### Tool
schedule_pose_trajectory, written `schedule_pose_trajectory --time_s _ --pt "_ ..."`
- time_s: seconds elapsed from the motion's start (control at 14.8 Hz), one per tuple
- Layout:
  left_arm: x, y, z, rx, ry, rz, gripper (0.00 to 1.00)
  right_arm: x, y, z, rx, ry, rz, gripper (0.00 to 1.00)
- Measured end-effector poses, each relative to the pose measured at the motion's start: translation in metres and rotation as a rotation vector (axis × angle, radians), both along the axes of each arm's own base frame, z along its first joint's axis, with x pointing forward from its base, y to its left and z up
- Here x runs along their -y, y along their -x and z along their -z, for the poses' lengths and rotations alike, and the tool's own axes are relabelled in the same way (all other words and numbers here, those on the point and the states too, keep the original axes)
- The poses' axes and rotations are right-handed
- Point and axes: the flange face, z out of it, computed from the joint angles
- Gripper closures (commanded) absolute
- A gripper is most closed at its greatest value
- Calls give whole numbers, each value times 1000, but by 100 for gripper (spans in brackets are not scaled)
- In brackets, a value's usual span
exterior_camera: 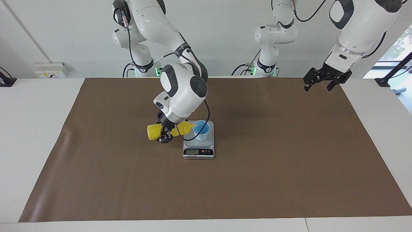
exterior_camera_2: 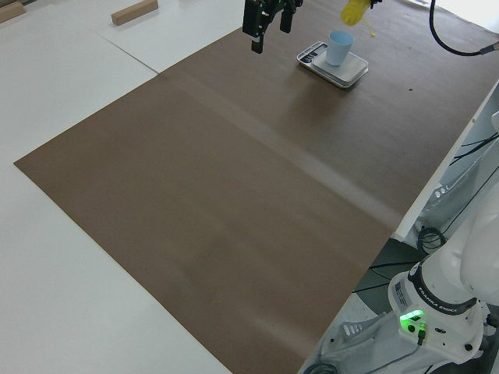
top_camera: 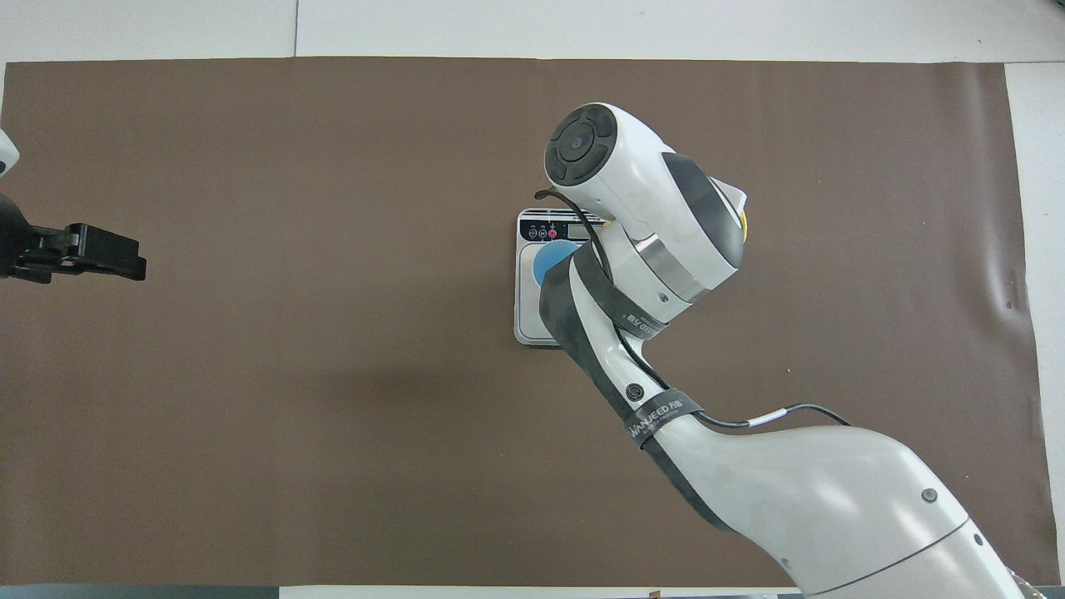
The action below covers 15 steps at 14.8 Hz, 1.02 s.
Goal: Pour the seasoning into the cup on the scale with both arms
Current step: 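Tilt the yellow bottle with the right gripper to pour into the cup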
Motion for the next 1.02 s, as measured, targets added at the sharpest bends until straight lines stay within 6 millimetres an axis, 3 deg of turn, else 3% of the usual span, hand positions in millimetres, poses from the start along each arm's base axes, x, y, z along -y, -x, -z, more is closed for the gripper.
schedule_pose_trajectory --time_s 0.54,1.02 --pt "0 0 0 0 0 0 0 -3 -4 0 17 6 5 100" --pt "0 0 0 0 0 0 0 -21 3 7 13 11 -18 100"
